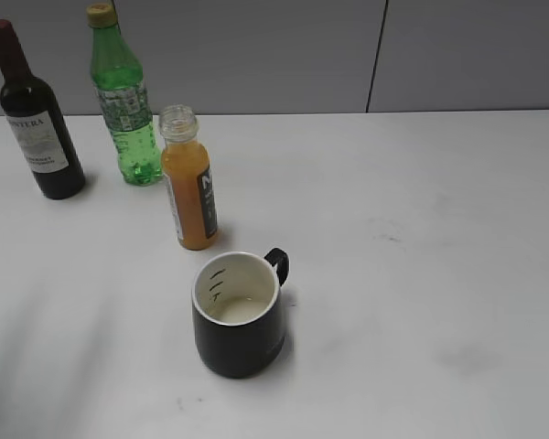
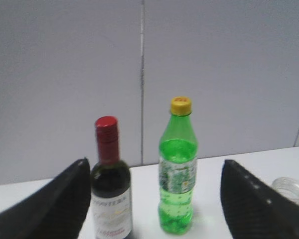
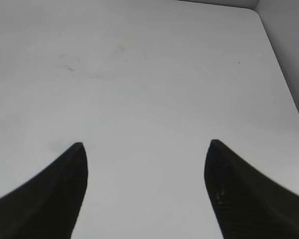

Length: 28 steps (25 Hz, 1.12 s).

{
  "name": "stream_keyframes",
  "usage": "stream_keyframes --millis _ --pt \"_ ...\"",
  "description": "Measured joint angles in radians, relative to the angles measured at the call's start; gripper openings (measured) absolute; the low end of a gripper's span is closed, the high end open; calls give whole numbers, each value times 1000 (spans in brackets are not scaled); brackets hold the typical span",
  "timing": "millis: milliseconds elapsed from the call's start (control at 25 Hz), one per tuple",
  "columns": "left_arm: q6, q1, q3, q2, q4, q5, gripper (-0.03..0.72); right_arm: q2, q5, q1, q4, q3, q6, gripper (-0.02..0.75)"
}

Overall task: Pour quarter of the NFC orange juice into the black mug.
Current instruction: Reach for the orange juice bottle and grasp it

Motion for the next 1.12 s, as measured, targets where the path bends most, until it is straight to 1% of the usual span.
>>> stream_keyframes --millis 160,280,360,520,680,880,920,1040,1120 --pt "-2 -88 0 195 23 -229 595 0 0 0 0 0 0 556" --pt "-35 -133 0 343 35 -351 594 0 0 0 0 0 0 556" --pt "-79 -148 1 426 72 -414 594 0 0 0 -6 0 0 556" --pt "-181 -153 1 579 204 -592 594 0 0 0 0 0 0 556" --pt "-206 -154 1 699 249 -669 595 0 0 0 0 0 0 556" --pt "-225 -154 0 787 381 -756 595 0 0 0 0 0 0 556" --pt "-226 -154 -1 806 394 -768 599 0 0 0 0 0 0 556" --pt "-228 -154 -1 857 408 -790 658 0 0 0 0 0 0 556" --pt "-229 -154 -1 892 403 -791 680 0 0 0 0 0 0 556"
